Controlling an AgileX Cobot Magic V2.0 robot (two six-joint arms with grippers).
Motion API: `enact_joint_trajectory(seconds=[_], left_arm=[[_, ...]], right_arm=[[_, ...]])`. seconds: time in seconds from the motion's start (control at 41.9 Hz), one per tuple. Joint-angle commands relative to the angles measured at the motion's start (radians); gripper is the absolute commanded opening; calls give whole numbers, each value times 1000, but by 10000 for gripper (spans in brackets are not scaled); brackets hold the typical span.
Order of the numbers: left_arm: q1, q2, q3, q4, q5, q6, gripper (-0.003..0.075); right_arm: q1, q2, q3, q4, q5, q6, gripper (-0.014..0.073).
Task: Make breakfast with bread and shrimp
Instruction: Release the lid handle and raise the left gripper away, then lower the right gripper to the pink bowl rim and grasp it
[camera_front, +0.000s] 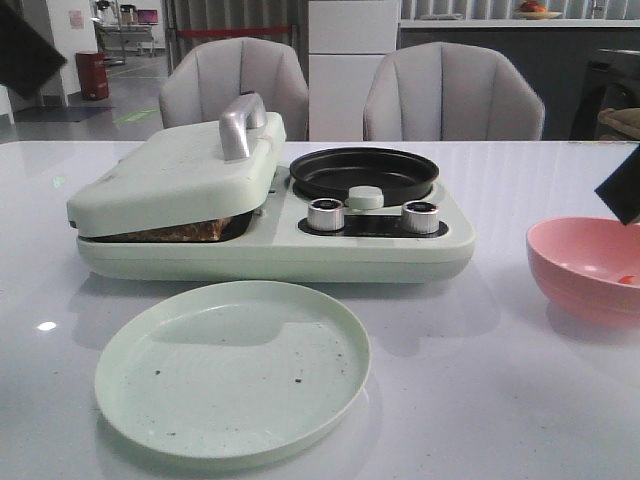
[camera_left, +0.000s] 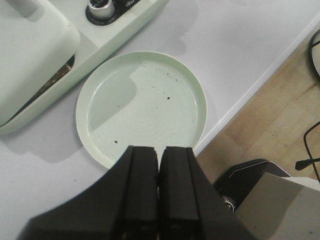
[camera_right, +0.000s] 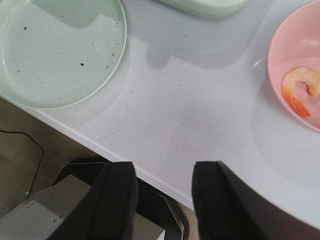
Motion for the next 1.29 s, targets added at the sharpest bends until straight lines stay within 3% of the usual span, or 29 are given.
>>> enact_joint_trajectory(seconds=[0.0,0.382,1.266], left_arm=[[-9,-40,-26,11,-54,-25,112],[-9,-23,-26,10,-121,-25,112],[-9,-18,-26,10,-122,-25,112]], right_arm=[[-4,-20,-28,3,-43,-5,392],[-4,-20,-28,3,-43,-5,392],[-4,-20,-28,4,-45,-5,392]])
